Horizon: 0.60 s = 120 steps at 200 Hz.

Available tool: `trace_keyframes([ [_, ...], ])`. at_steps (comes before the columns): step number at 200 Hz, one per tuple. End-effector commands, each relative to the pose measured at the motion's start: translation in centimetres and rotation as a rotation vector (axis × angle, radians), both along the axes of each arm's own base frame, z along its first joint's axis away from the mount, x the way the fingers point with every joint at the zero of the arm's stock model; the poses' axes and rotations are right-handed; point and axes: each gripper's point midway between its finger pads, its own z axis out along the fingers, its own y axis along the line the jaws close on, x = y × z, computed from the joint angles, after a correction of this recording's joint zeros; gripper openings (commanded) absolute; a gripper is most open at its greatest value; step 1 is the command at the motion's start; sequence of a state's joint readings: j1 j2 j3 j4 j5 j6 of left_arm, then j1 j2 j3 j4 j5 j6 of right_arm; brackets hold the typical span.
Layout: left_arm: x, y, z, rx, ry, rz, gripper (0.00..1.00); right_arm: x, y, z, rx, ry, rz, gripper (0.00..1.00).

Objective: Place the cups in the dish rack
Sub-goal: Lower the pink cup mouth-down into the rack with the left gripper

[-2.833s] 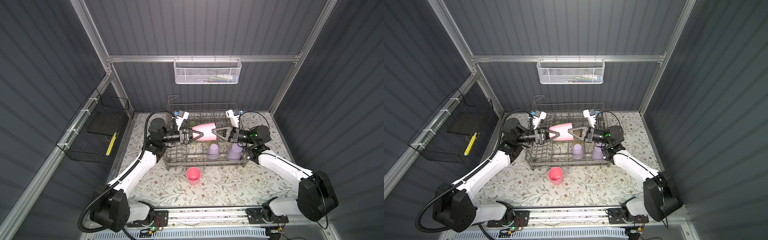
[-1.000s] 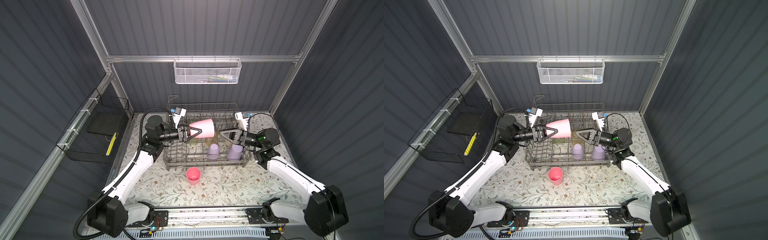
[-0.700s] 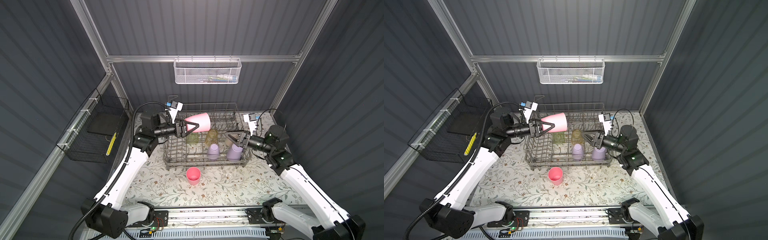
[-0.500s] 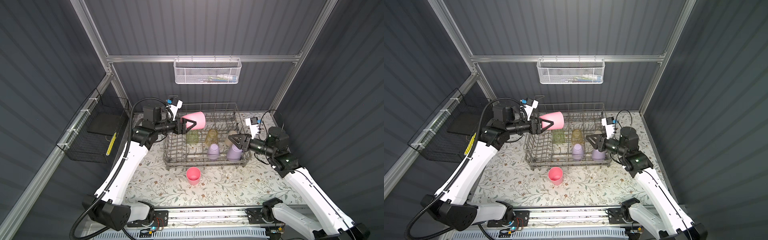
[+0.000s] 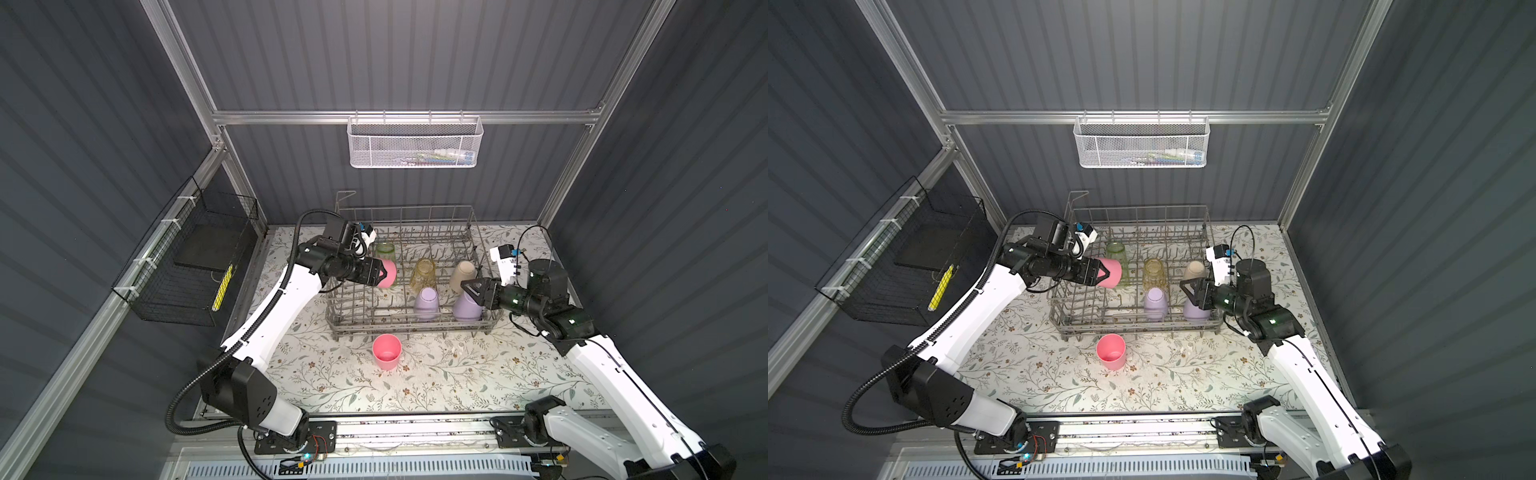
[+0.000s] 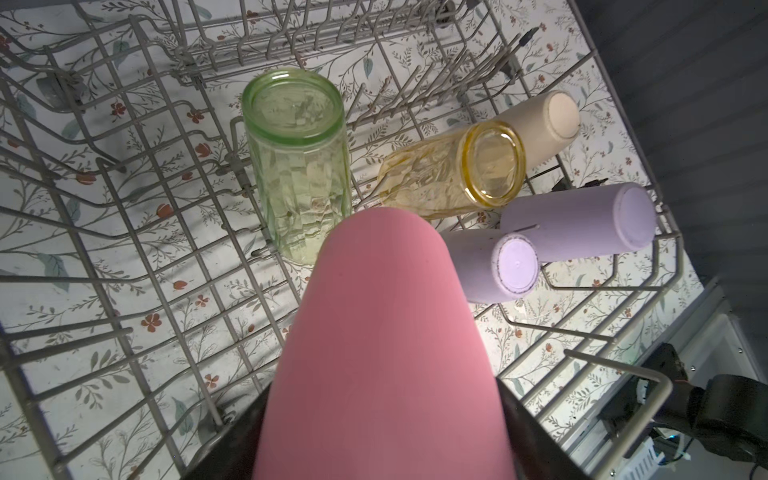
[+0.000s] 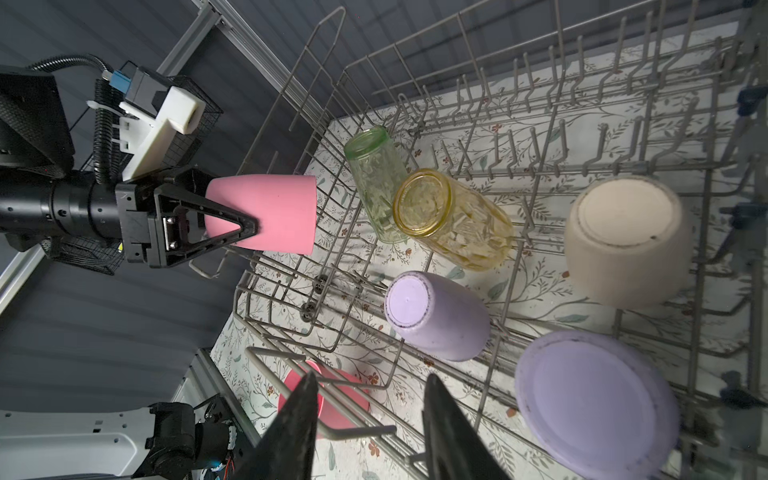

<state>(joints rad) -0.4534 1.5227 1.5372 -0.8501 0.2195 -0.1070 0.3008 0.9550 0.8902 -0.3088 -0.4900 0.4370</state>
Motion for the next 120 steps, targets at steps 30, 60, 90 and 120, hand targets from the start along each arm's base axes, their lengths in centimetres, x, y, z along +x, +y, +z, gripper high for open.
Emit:
trace_keyframes([
  [30, 0.0, 0.3, -0.8, 0.124, 0.018, -0.027, 0.59, 0.2, -0.4, -1.5, -0.028, 0.020, -0.009, 0.43],
  [60, -0.2, -0.4, -2.0, 0.157, 0.049, -0.054, 0.59, 0.2, -0.6, -1.9, -0.028, 0.029, -0.013, 0.43],
  [90, -0.6, -1.2, -3.1, 0.195, 0.069, -0.084, 0.59, 0.2, -0.7, -2.1, -0.030, 0.032, -0.014, 0.43],
  [120, -0.8, -1.9, -3.7, 0.228, 0.070, -0.106, 0.59, 0.2, -1.0, -2.4, -0.032, 0.037, -0.020, 0.43],
])
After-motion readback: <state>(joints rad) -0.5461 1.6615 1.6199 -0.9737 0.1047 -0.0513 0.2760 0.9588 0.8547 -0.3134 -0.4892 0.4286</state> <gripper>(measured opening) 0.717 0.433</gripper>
